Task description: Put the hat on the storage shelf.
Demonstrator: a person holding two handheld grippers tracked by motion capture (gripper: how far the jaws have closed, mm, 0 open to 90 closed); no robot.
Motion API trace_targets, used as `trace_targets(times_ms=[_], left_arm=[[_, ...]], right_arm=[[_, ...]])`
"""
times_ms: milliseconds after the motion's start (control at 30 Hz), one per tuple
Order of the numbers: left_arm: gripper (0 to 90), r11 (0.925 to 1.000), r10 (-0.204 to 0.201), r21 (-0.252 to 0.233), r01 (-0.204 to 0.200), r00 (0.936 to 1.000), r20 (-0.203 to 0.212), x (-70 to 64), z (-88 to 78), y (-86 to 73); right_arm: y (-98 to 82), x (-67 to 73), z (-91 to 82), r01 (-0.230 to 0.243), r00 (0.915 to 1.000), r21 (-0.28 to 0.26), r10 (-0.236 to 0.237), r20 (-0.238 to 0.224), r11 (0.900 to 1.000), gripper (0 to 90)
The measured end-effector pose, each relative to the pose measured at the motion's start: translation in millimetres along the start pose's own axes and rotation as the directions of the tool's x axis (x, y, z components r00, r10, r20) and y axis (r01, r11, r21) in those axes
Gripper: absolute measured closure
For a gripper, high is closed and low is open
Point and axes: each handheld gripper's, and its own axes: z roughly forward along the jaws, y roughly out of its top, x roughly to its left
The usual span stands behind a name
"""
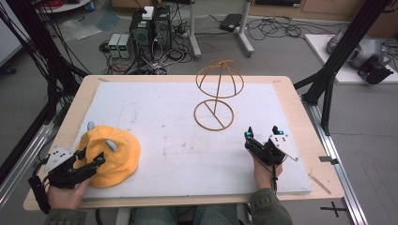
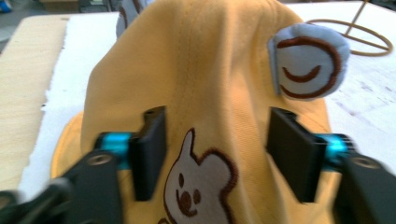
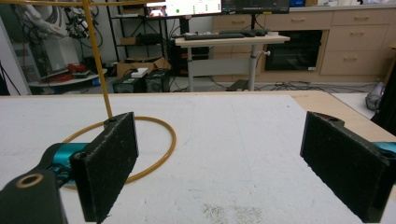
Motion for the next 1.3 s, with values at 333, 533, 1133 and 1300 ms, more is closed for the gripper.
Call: trace_targets(times_ms=[333,533,1133,1300], left_arm=[[86.1,0.9999,0.011,0.004,-0.011,0.9996,-0.025,-2.2,0.6,1.4],[86.8,0.9994,0.034,-0.011,-0.034,0.9988,-0.036,-5.7,2.4,2.1],[86.9,0.9694,0.074,-0.231,-0.084,0.9959,-0.051,-13.1,-1.7,14.7],[86.9,0.9459,0.094,-0.307,-0.103,0.9946,-0.044,-16.7,-6.1,29.8]], right_arm=[[-0.6,0.2,0.0,0.003,1.0,0.001,-0.003,0.0,1.0,11.0],[-1.0,-0.3,-0.3,0.01,1.0,0.0,-0.01,0.002,1.0,11.0],[-2.2,-0.5,-1.4,0.013,0.9999,0.005,-0.013,0.006,1.0,11.0],[-2.4,-0.4,-0.7,0.025,0.9997,0.007,-0.025,0.003,1.0,11.0]])
